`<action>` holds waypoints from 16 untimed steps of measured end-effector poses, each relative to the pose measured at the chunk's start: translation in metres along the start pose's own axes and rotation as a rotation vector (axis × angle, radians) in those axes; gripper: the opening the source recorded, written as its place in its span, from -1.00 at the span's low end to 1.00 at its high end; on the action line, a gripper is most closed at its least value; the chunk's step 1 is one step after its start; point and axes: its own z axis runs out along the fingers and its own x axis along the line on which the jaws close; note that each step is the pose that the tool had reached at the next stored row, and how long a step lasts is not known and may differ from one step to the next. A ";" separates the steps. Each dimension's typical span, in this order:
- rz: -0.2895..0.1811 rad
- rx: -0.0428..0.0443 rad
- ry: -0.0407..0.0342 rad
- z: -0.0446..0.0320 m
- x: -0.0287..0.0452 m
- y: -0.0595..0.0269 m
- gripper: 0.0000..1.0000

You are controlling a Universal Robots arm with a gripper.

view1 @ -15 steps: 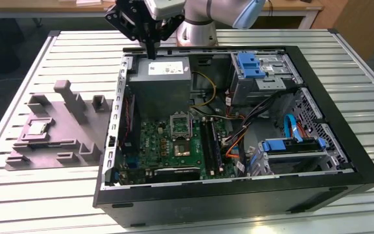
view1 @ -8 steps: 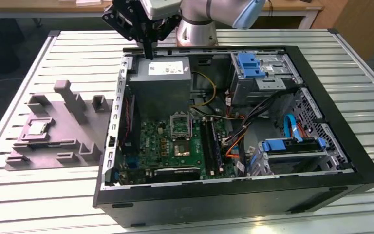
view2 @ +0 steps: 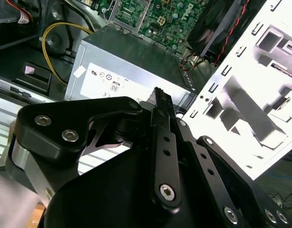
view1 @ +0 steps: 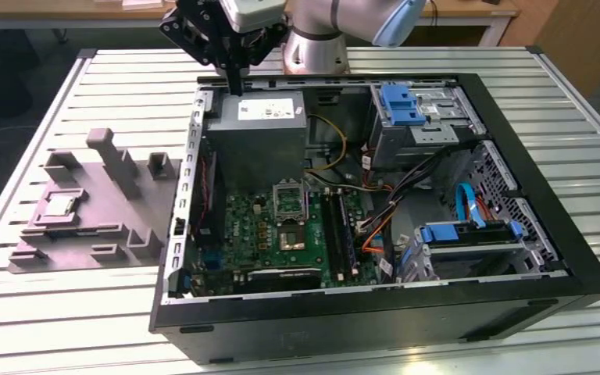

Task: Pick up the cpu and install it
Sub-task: 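Reach for the cpu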

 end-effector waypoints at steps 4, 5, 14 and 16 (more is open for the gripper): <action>0.000 0.0001 0.0000 -0.0001 0.0019 -0.0001 -0.79; 0.000 0.0000 0.0000 -0.0001 0.0024 -0.0002 -0.79; 0.000 0.0001 0.0000 -0.0002 0.0079 -0.0006 -0.79; 0.000 0.0000 0.0000 -0.0003 0.0119 -0.0009 -0.79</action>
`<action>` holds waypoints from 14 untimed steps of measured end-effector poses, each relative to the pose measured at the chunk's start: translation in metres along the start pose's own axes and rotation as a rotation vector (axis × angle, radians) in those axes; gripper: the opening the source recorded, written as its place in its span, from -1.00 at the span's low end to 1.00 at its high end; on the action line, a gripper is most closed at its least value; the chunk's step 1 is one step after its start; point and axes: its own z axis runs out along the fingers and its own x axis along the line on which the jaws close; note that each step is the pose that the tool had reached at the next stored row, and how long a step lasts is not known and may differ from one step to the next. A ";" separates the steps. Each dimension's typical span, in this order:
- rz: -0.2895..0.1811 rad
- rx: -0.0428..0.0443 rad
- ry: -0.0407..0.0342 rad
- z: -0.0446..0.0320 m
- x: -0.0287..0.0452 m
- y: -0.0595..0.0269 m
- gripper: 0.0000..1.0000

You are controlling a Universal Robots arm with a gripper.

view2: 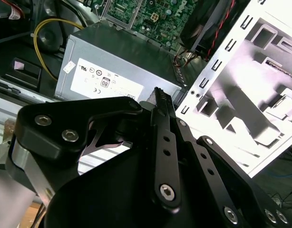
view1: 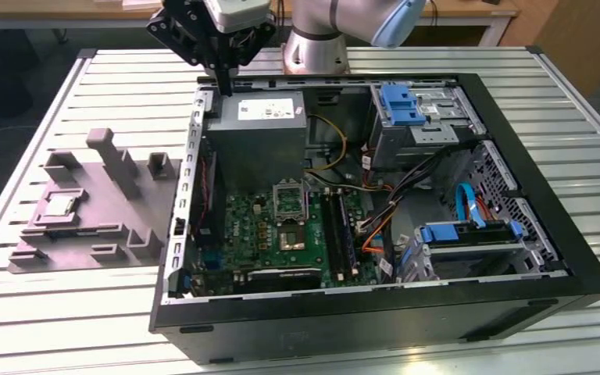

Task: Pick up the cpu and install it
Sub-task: 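Reach for the cpu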

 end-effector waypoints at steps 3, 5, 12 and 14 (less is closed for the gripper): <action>0.000 0.0000 0.0000 -0.0001 0.0027 -0.0002 -0.79; 0.000 0.0000 0.0001 -0.0001 0.0034 -0.0002 -0.79; 0.000 0.0000 0.0000 -0.0002 0.0086 -0.0006 -0.79; 0.000 0.0001 0.0001 -0.0003 0.0096 -0.0007 -0.79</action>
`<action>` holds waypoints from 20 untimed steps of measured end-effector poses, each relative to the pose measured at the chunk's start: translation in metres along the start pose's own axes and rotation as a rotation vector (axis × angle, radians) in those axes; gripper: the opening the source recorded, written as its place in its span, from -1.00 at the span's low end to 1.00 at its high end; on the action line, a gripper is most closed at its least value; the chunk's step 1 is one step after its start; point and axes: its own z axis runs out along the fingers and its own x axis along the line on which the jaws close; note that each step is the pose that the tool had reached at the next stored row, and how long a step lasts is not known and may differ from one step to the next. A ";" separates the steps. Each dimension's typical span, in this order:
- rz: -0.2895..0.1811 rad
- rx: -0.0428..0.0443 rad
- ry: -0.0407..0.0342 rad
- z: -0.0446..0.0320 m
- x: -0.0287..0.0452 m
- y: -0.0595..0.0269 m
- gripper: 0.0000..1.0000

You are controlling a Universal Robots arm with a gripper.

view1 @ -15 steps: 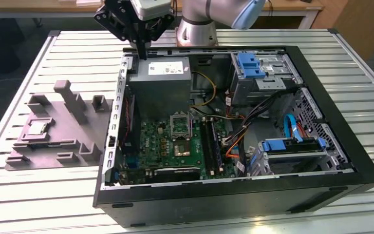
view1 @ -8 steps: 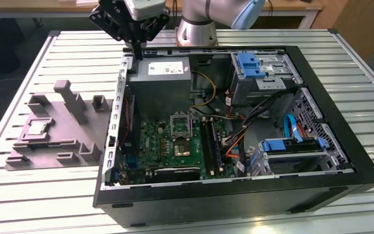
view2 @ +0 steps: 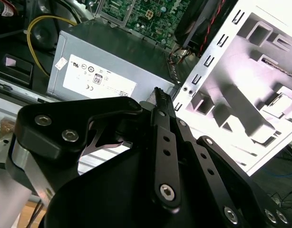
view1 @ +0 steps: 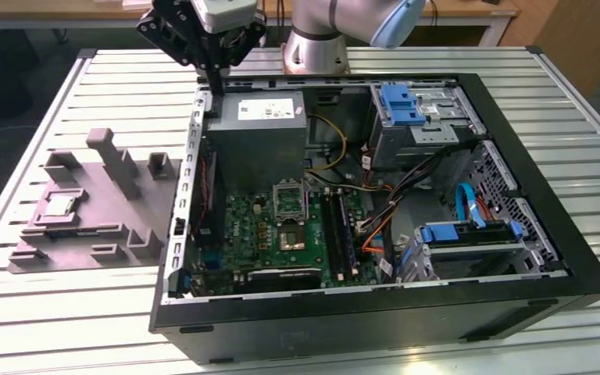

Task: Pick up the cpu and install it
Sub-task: 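Reach for the cpu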

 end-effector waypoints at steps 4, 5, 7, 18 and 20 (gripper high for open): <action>0.000 -0.0001 -0.0001 0.0000 0.0013 -0.0001 -0.79; 0.000 0.0000 0.0000 0.0000 0.0016 -0.0001 -0.79; 0.000 -0.0001 0.0000 0.0000 0.0020 -0.0002 -0.79; 0.000 -0.0001 0.0000 0.0000 0.0041 -0.0003 -0.79; 0.000 0.0000 0.0000 -0.0001 0.0041 -0.0003 -0.79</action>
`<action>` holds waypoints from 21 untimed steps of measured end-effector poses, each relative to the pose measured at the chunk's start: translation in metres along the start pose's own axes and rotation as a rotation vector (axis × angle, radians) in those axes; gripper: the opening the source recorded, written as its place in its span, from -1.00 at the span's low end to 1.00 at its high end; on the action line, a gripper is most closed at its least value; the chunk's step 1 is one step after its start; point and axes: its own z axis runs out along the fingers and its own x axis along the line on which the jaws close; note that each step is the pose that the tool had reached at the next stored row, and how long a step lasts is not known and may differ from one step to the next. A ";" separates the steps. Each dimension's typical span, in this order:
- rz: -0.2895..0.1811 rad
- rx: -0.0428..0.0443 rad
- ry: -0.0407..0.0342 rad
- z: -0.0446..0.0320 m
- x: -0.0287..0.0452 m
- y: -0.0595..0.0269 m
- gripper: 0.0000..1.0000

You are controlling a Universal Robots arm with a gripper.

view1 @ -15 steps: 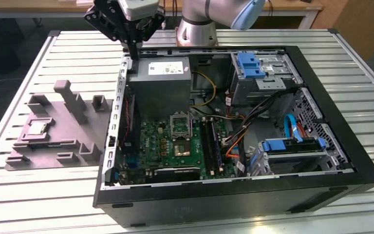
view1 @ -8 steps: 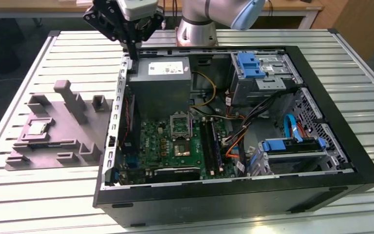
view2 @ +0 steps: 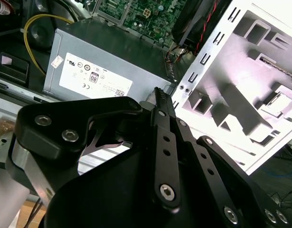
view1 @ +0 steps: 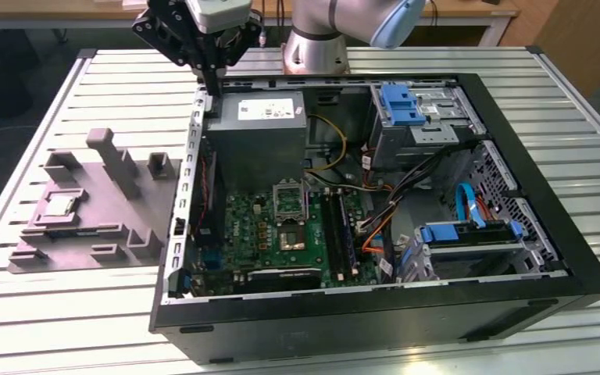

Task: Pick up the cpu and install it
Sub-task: 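Reach for the cpu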

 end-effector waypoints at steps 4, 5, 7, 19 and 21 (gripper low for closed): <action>0.000 0.0000 0.0000 0.0000 0.0000 0.0000 -0.79; 0.000 0.0000 0.0000 0.0000 0.0000 0.0000 -0.79; 0.000 -0.0001 0.0000 0.0000 0.0001 0.0000 -0.79; 0.000 0.0000 0.0000 0.0000 0.0033 -0.0002 -0.79; 0.000 -0.0001 0.0000 0.0001 0.0038 -0.0003 -0.79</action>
